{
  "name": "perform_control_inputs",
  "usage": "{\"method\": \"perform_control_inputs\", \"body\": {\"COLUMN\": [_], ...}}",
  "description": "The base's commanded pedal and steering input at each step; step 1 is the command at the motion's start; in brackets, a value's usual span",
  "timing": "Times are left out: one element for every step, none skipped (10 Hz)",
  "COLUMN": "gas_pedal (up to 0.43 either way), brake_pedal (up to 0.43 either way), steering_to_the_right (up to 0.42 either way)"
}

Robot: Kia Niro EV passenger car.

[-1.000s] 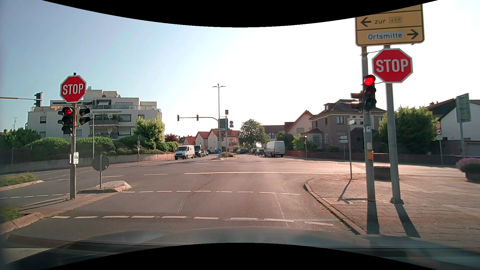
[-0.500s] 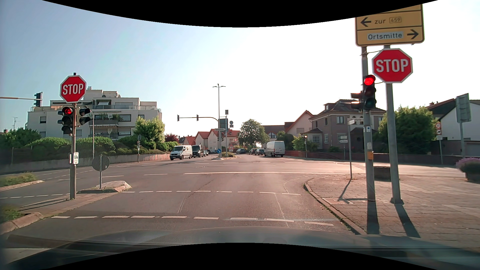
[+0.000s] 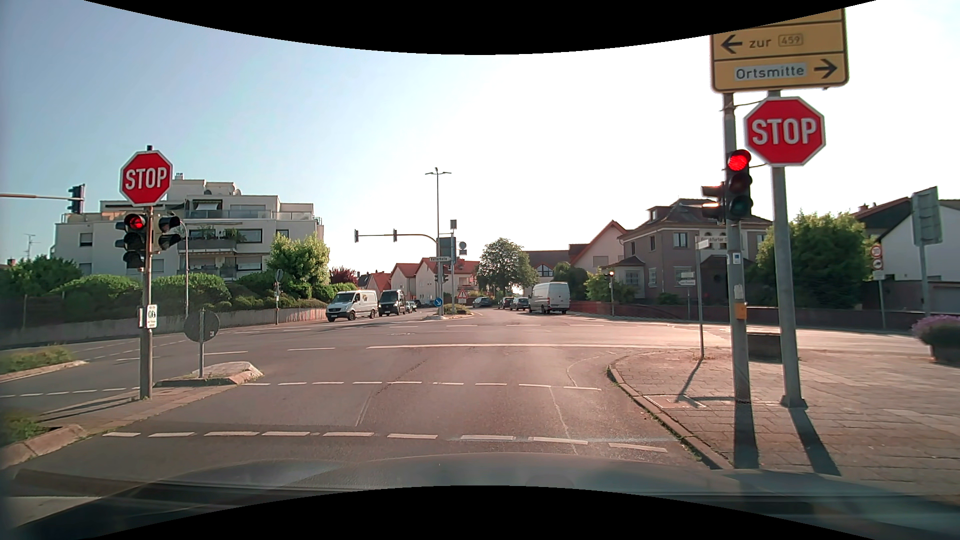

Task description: Follow the waypoints while adhering to traffic rules and regulations

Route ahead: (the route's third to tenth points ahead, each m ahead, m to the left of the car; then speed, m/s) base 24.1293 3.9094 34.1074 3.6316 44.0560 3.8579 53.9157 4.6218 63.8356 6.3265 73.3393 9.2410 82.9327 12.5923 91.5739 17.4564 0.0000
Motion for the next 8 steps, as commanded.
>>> {"method": "perform_control_inputs", "body": {"gas_pedal": [0.000, 0.000, 0.000, 0.000, 0.000, 0.000, 0.000, 0.000], "brake_pedal": [0.238, 0.238, 0.238, 0.238, 0.238, 0.238, 0.238, 0.238], "steering_to_the_right": [-0.001, -0.001, -0.001, -0.001, -0.001, -0.001, -0.001, -0.001]}}
